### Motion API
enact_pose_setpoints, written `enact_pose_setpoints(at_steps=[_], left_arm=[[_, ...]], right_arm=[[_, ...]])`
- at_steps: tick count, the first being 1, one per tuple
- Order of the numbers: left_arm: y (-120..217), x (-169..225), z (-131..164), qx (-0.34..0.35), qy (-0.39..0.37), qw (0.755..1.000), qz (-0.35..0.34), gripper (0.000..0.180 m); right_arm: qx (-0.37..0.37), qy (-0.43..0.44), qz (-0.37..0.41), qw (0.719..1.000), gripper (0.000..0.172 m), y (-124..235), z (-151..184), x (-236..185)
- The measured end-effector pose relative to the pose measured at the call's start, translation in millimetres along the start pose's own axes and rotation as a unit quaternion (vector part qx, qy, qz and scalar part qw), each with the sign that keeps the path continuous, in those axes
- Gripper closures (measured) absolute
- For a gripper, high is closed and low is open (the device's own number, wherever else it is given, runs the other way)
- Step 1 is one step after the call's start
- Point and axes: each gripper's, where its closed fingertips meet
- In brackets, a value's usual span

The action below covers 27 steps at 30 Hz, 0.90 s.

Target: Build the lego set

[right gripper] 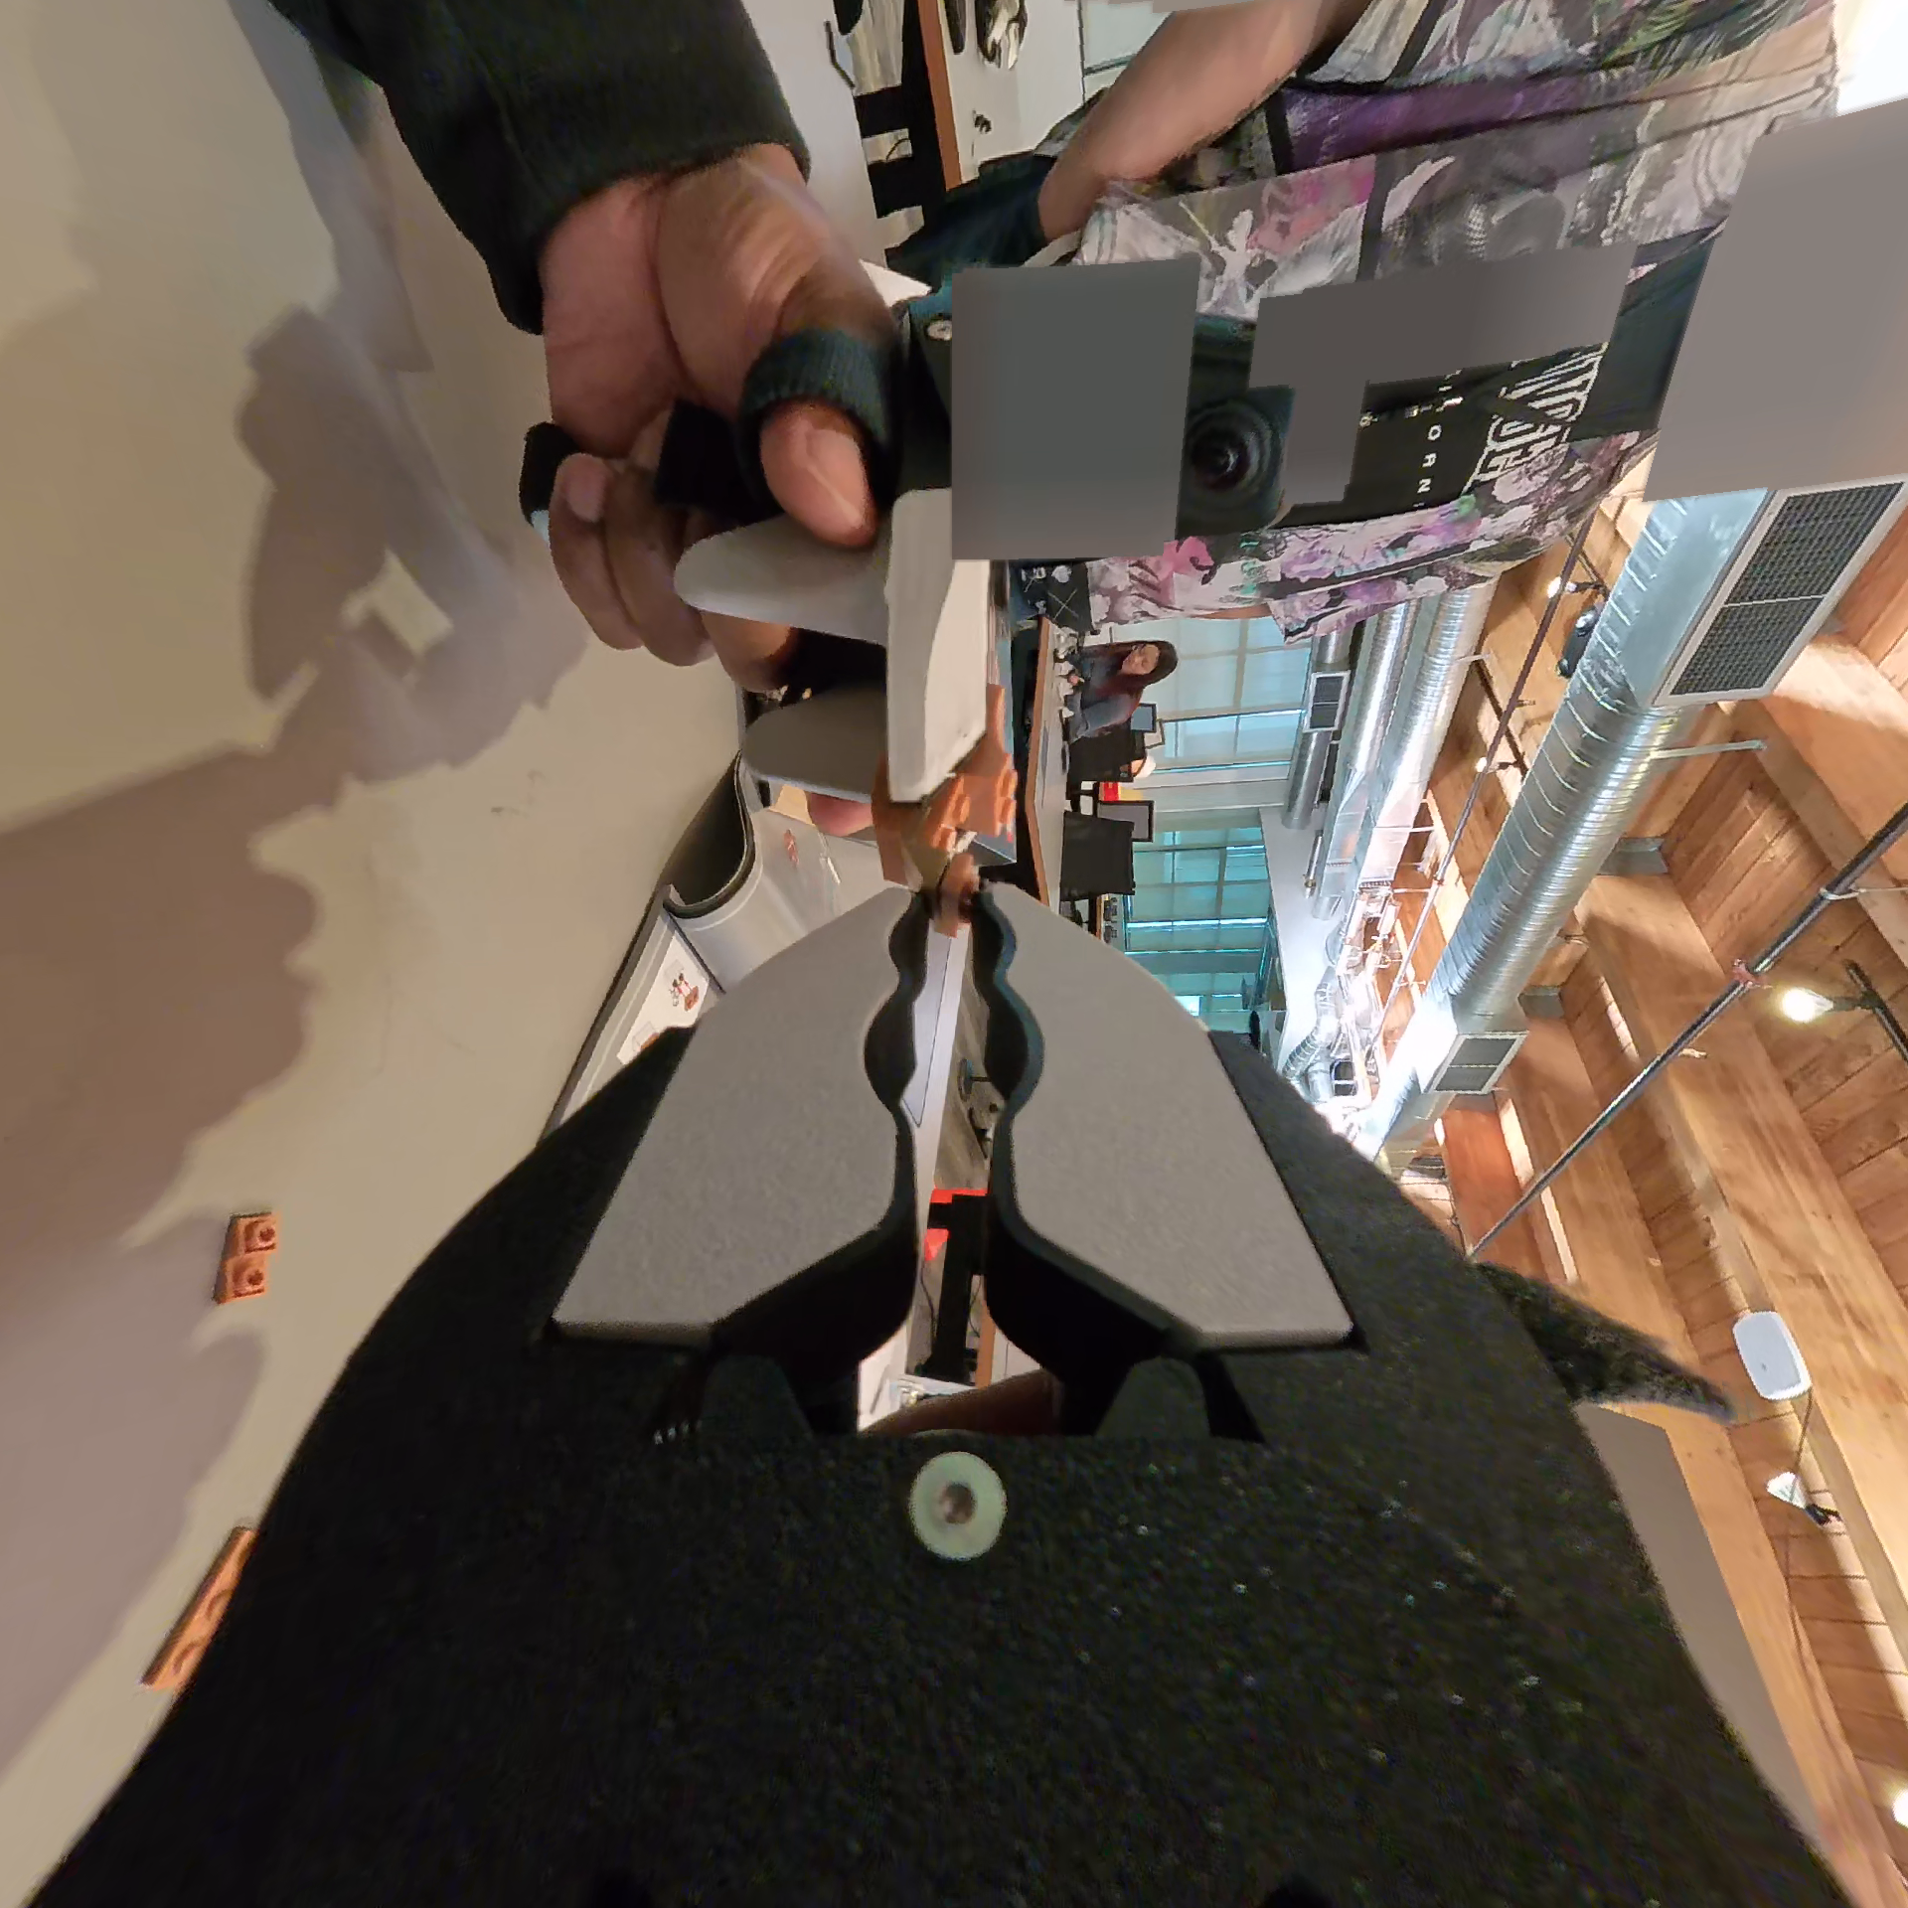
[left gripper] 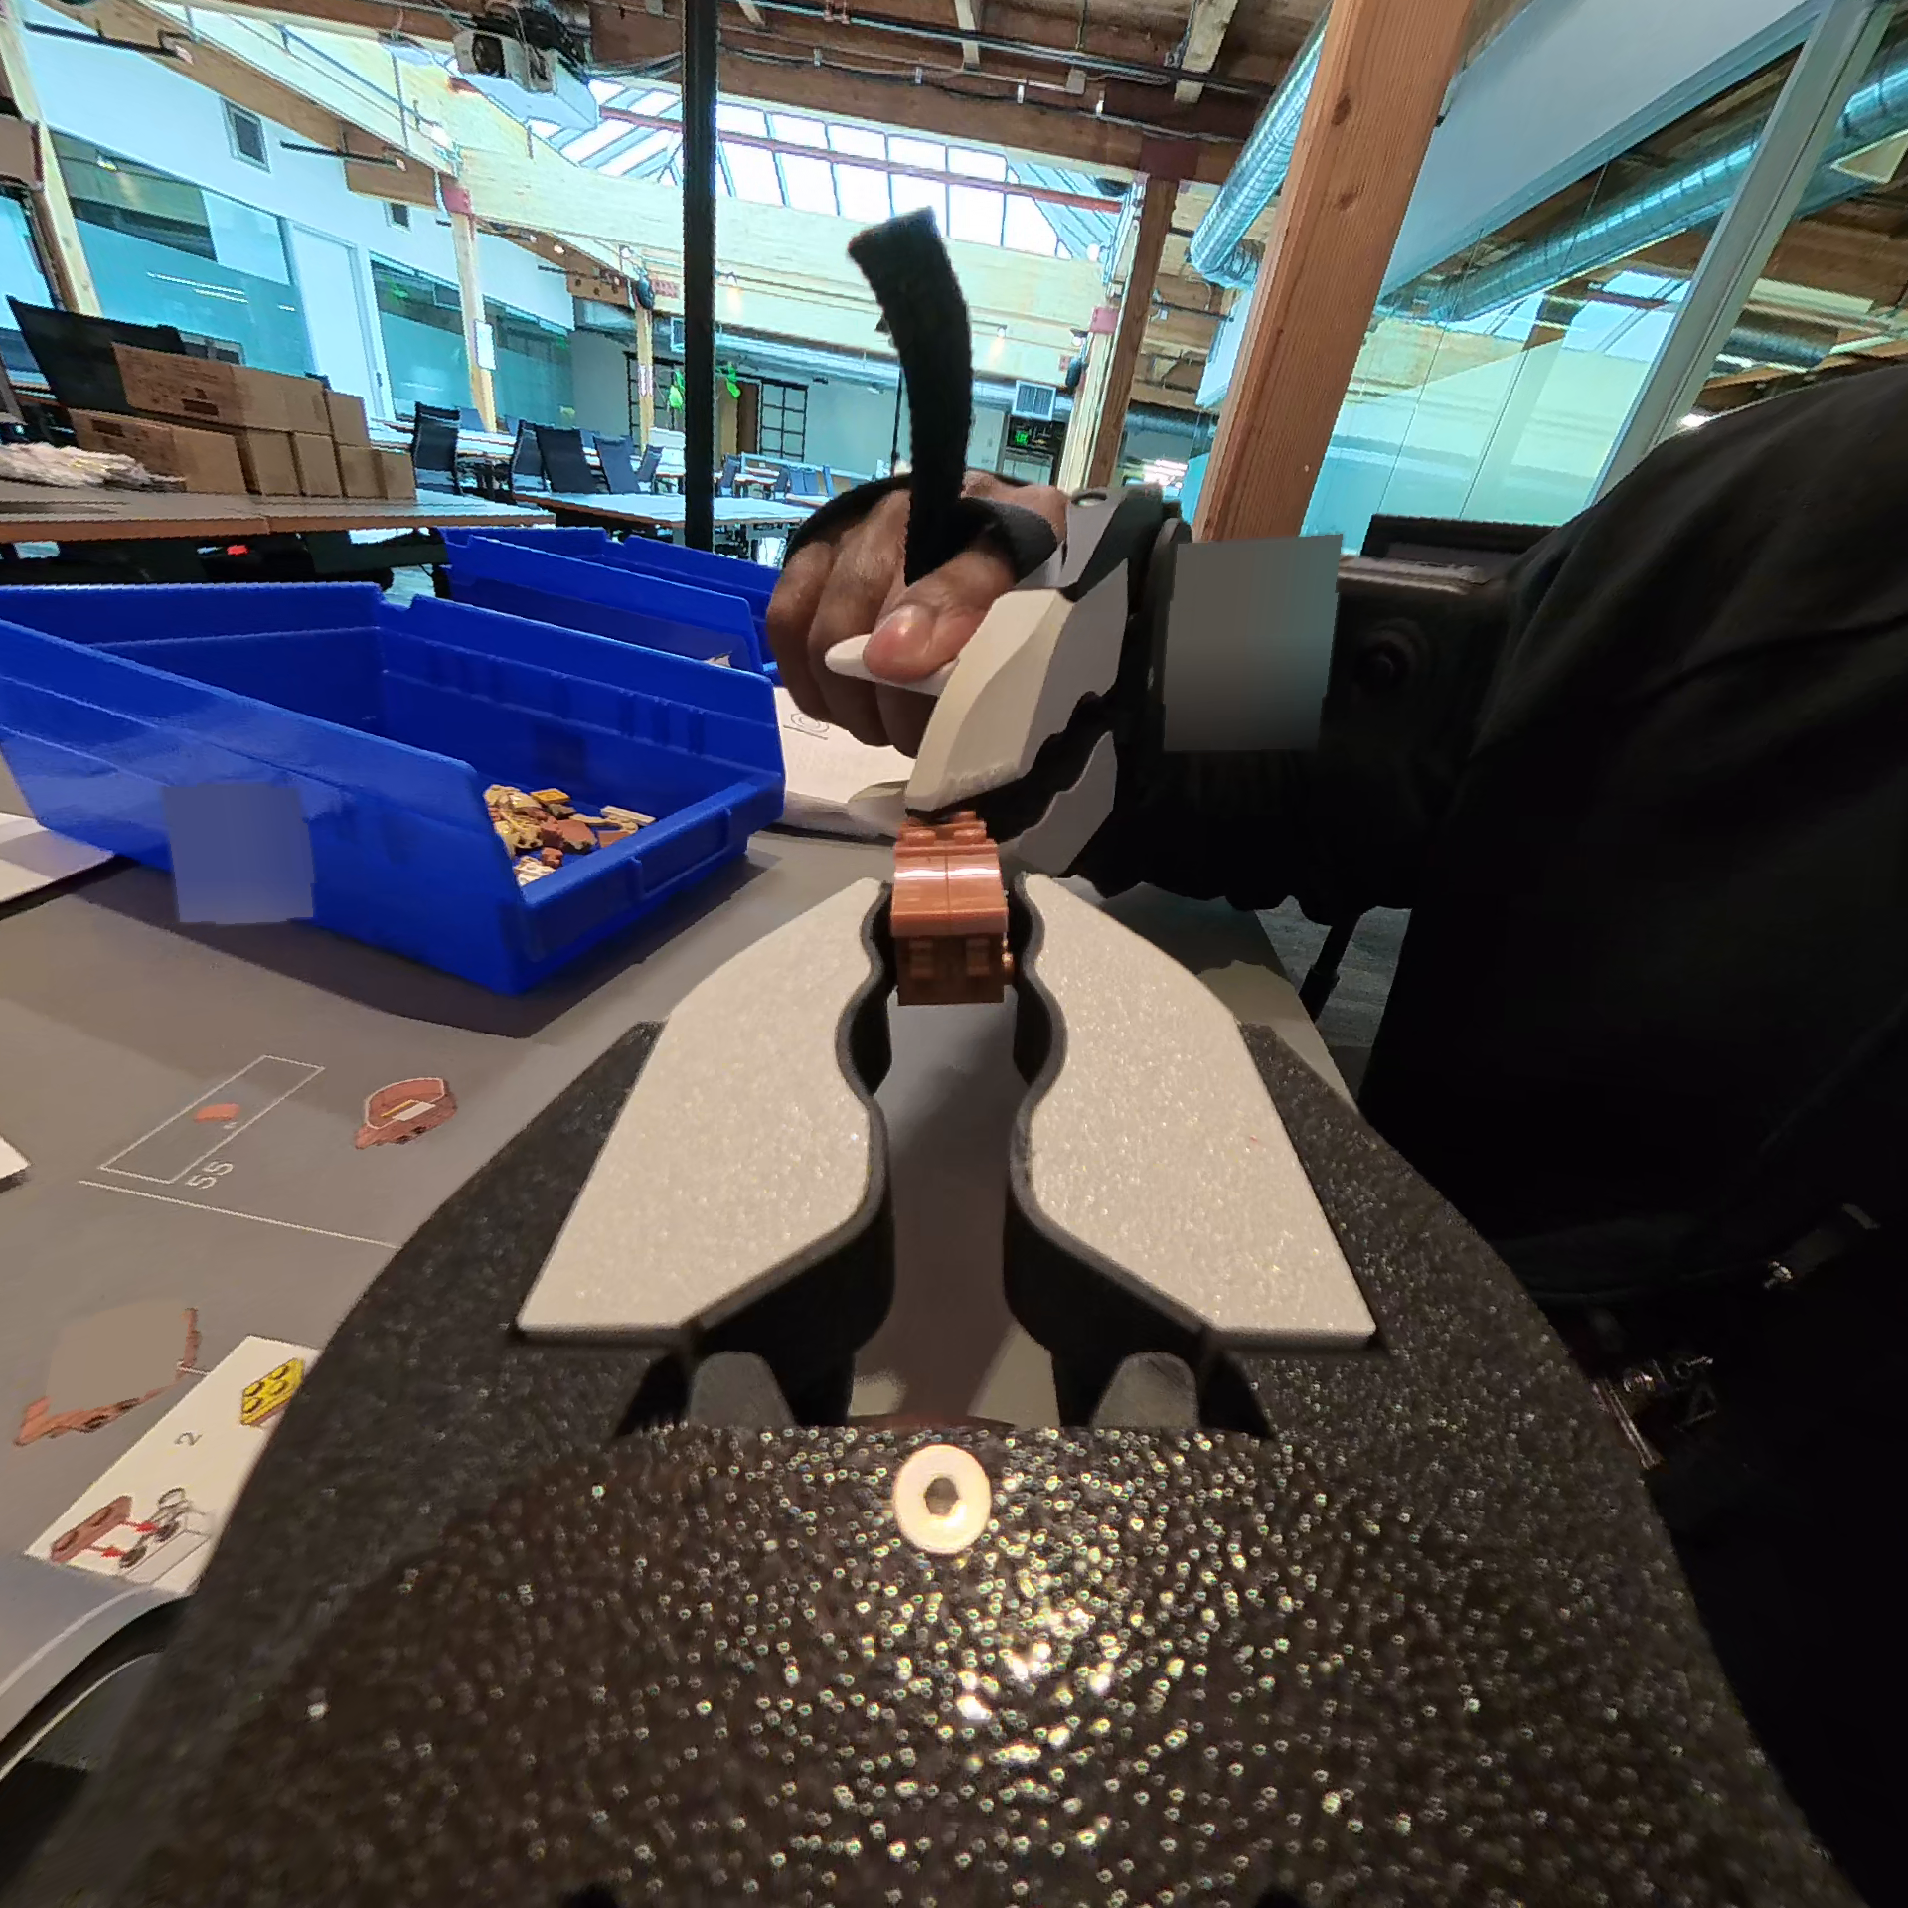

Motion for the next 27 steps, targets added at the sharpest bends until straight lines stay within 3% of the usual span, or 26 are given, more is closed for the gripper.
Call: enact_pose_setpoints(at_steps=[9, 15, 21, 27], left_arm=[[1, -5, -8, 0.029, 0.015, 0.999, -0.011, 0.162], [5, -9, -10, 0.037, 0.030, 0.999, -0.012, 0.162], [2, -7, -7, 0.029, 0.032, 0.999, -0.006, 0.162], [2, -7, -5, 0.026, 0.040, 0.999, -0.003, 0.162]], right_arm=[[-0.010, -0.004, 0.066, 0.998, 0.162, -3, 4, 10], [-0.006, -0.010, 0.090, 0.996, 0.148, 0, 6, 9], [-0.005, 0.005, 0.094, 0.996, 0.162, -2, 4, 8], [0.007, -0.009, 0.074, 0.997, 0.164, -1, 4, 5]])
Point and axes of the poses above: each gripper's, where its closed fingertips meet, y back along the fingers, z out of its underside, x = y × z across the jaws, and after that the axes turned 8 degrees about -z, right-handed
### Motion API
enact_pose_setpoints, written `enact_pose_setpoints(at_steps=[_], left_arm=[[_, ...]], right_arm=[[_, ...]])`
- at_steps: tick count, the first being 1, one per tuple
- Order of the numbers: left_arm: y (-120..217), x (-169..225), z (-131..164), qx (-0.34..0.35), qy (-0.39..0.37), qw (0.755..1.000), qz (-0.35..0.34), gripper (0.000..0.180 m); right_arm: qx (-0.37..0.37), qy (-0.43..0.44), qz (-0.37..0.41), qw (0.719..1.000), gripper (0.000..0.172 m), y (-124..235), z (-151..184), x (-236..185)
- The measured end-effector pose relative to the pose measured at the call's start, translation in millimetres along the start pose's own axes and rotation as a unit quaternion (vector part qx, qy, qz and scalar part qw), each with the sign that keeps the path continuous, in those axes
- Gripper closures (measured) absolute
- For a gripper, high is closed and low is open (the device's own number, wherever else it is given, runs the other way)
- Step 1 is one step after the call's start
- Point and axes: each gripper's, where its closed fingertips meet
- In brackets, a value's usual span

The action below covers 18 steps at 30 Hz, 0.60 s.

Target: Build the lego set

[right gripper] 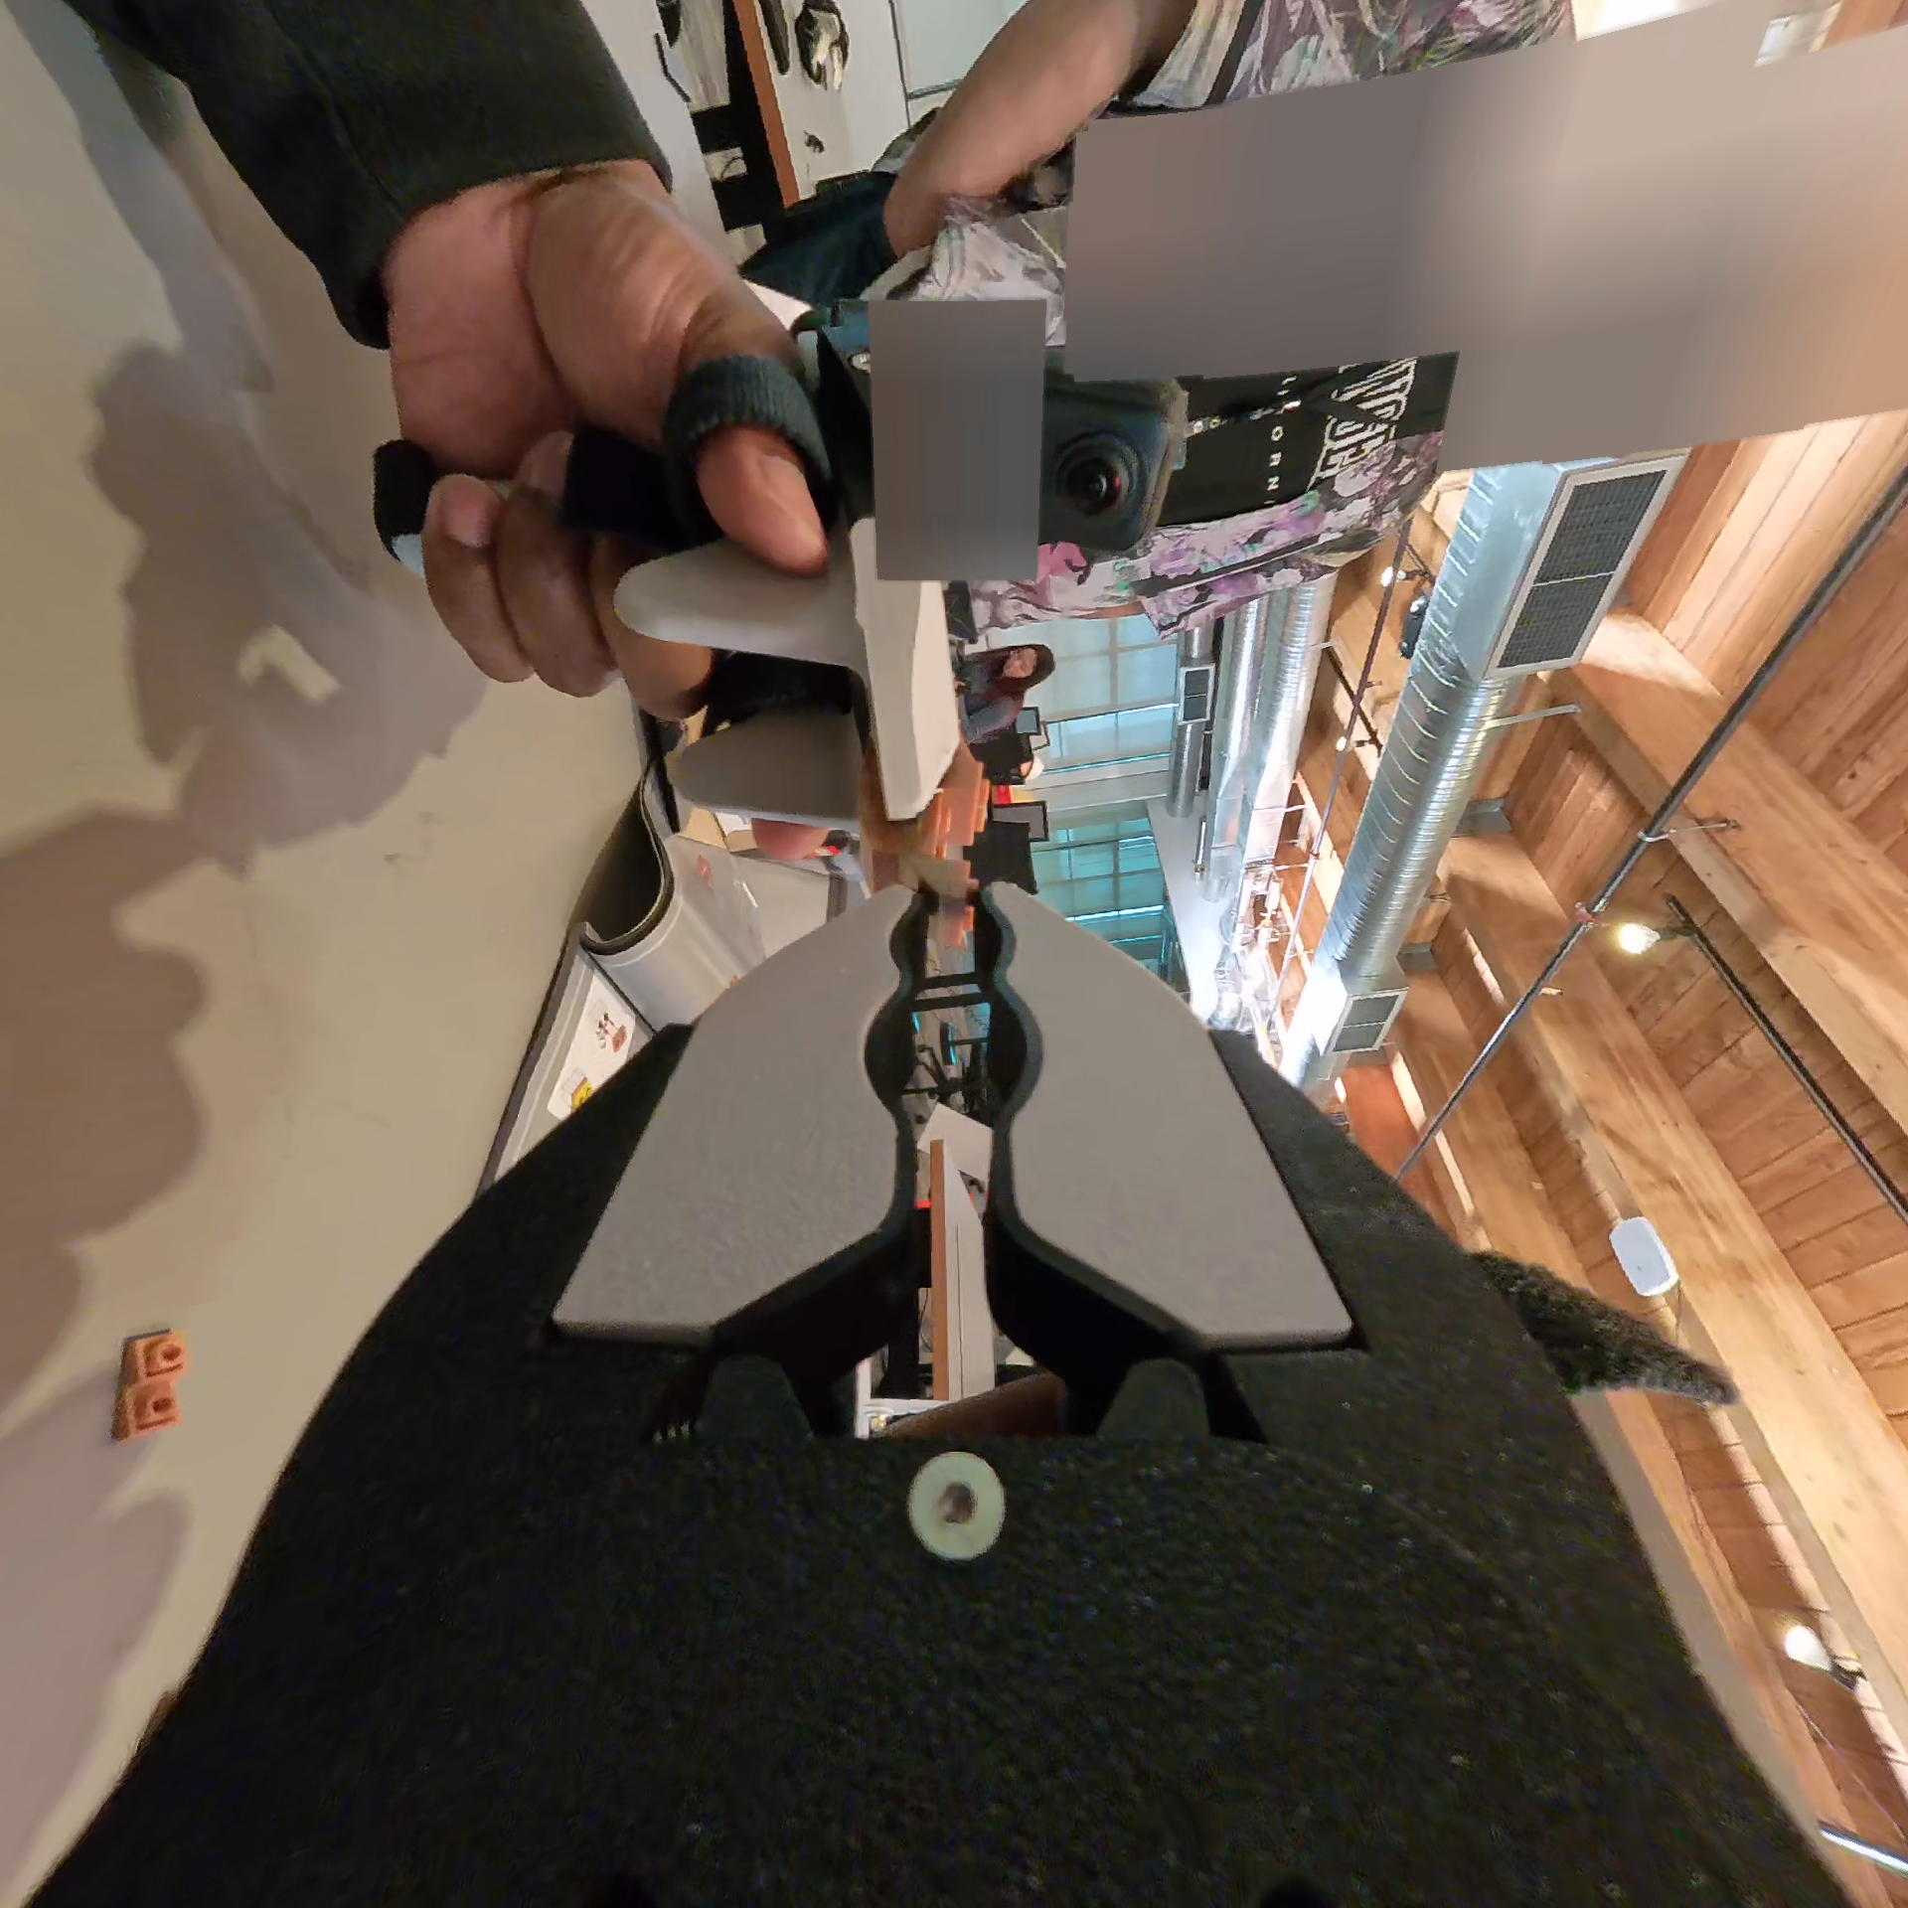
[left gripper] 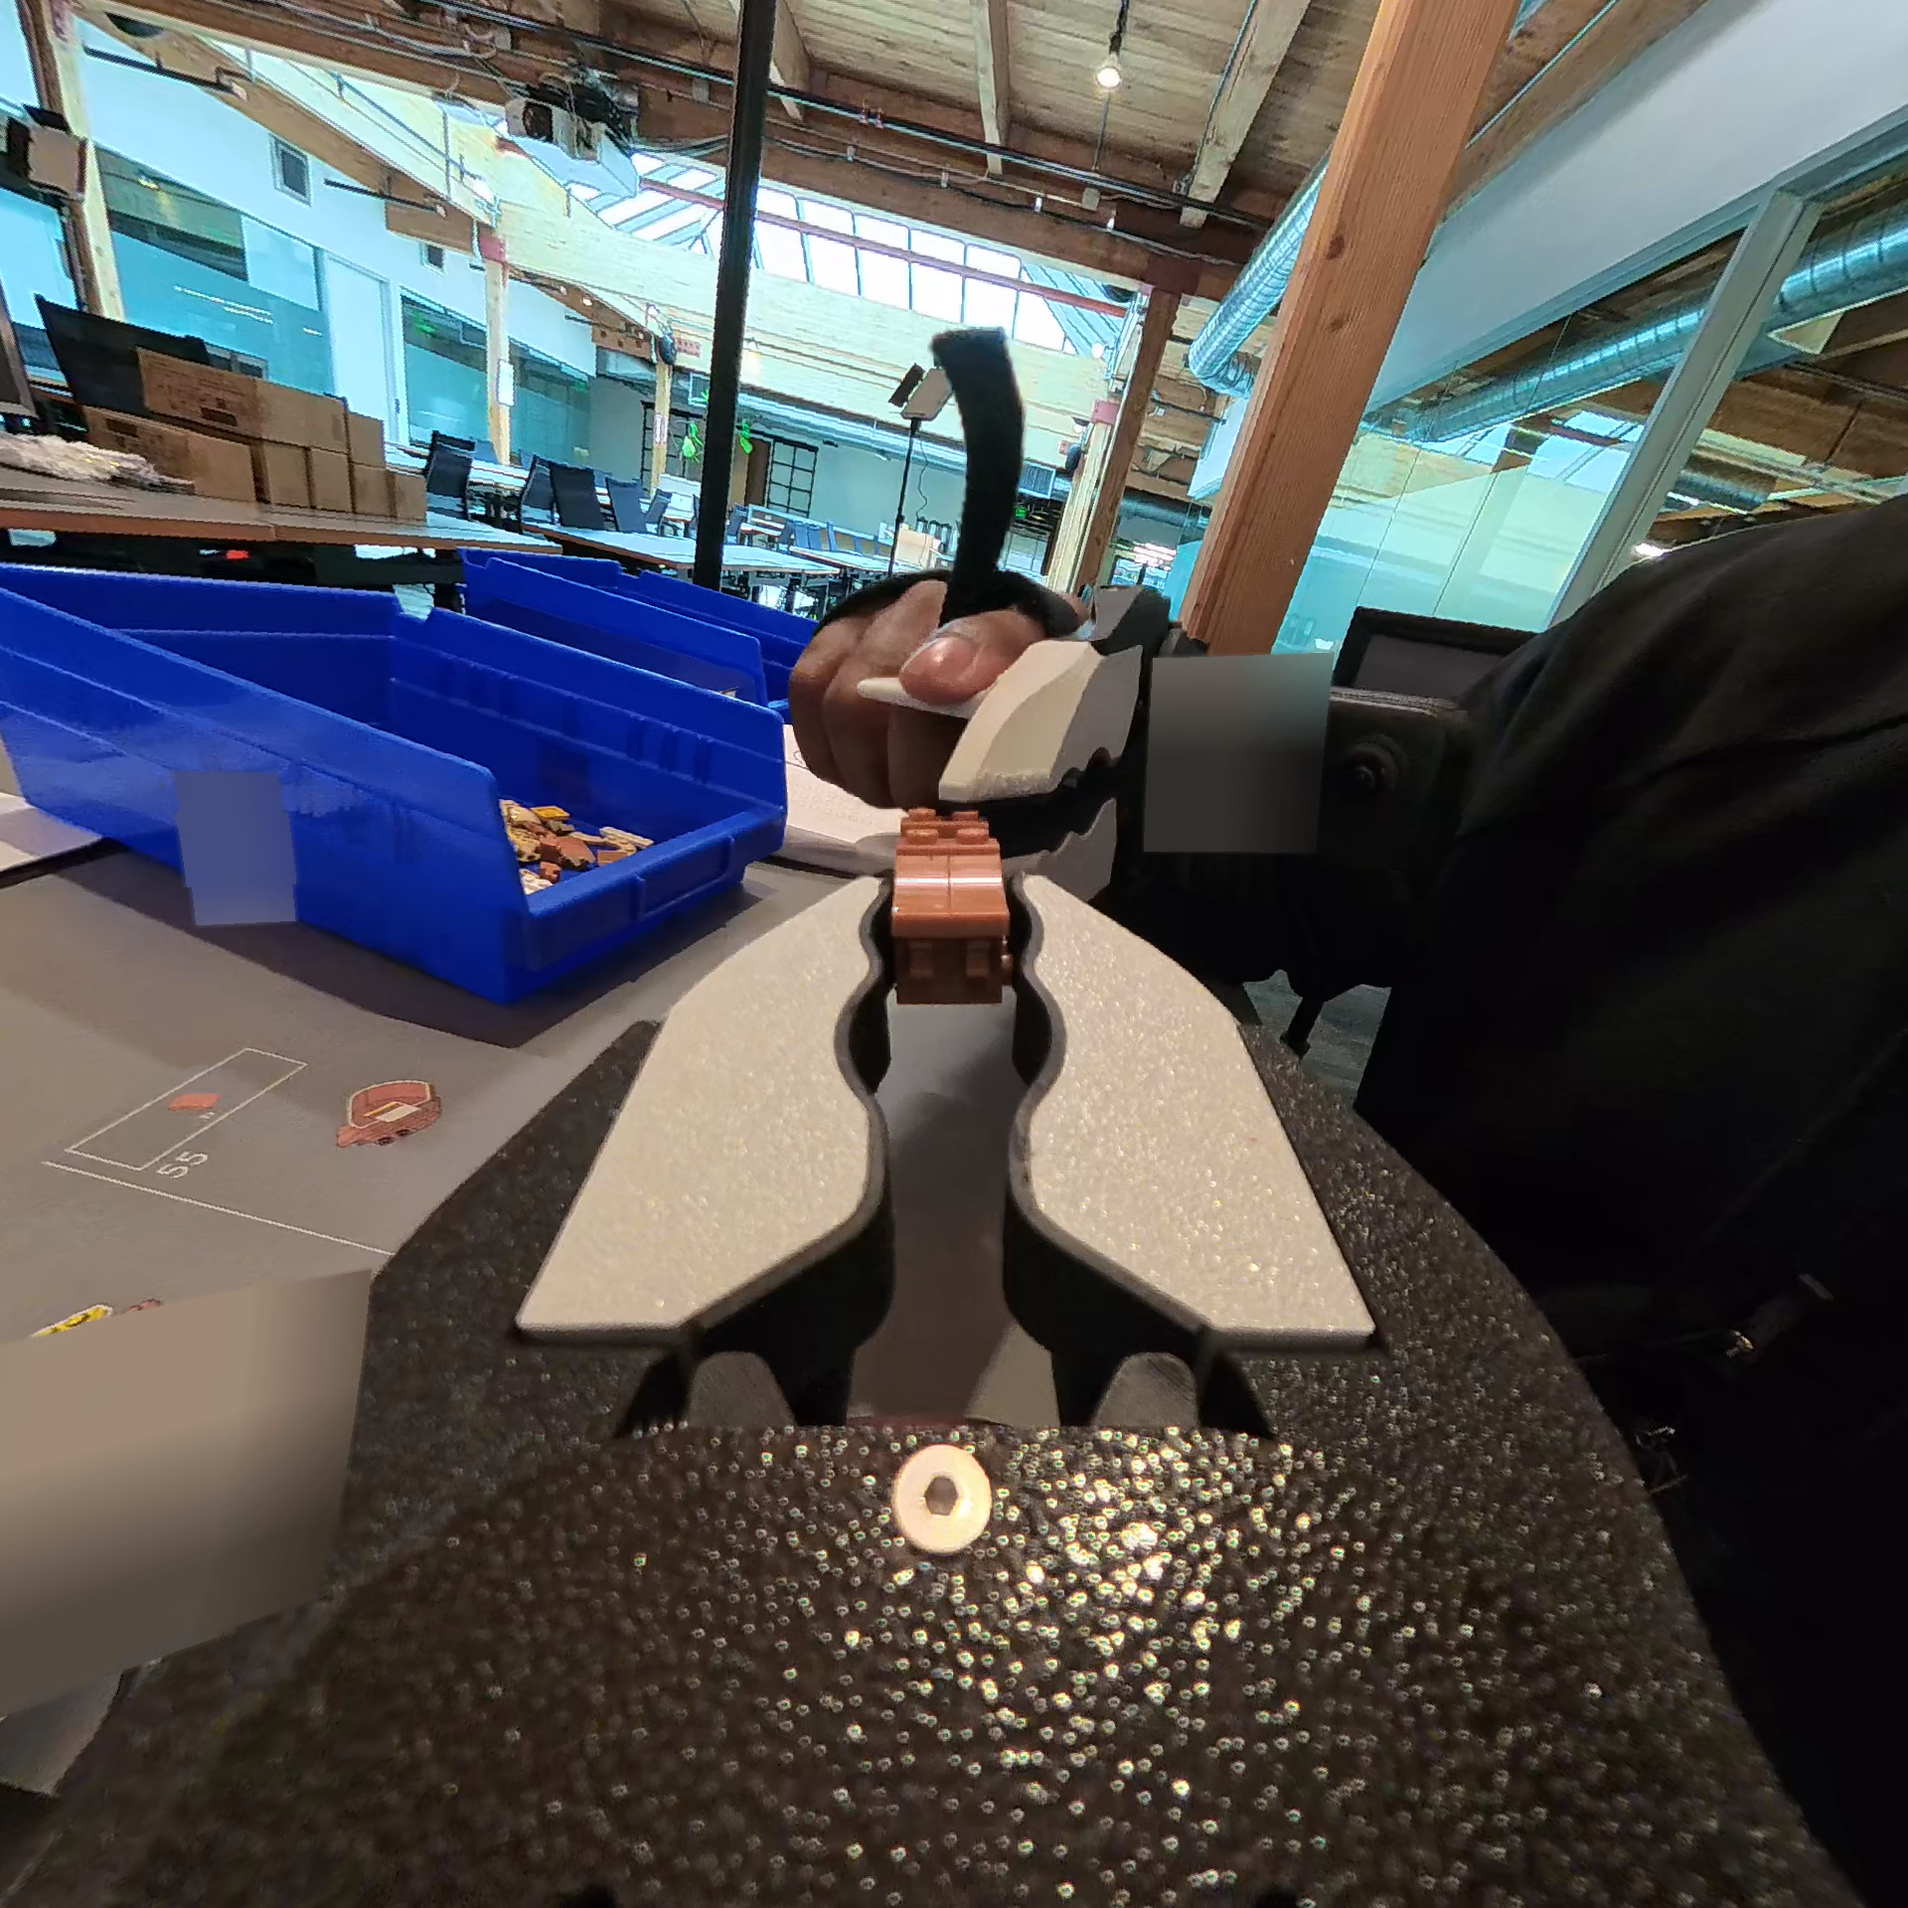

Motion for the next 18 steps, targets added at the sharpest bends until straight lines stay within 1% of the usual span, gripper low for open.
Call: enact_pose_setpoints(at_steps=[10, 15, 17, 18], left_arm=[[-0.3, -0.2, 0.7, 0.001, -0.003, 1.000, 0.000, 0.162], [-0.4, -2.3, -1.3, 0.003, -0.020, 1.000, -0.013, 0.161], [1.3, -3.5, -2.3, 0.005, -0.017, 1.000, -0.014, 0.161], [2.4, -3.7, -2.9, 0.007, -0.015, 1.000, -0.013, 0.161]], right_arm=[[0.001, -0.011, -0.017, 1.000, 0.165, -0.9, -3.1, -2.6], [-0.001, -0.014, 0.014, 1.000, 0.163, -2.4, -2.9, -1.7], [-0.002, -0.020, 0.021, 1.000, 0.153, -3.1, -2.8, -0.9], [-0.003, -0.022, 0.021, 1.000, 0.151, -3.5, -2.6, -0.8]])
Point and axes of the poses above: each gripper's, where its closed fingertips meet, y back along the fingers, z out of its underside, x = y × z across the jaws, and after that the axes turned 8 degrees about -z, right-handed
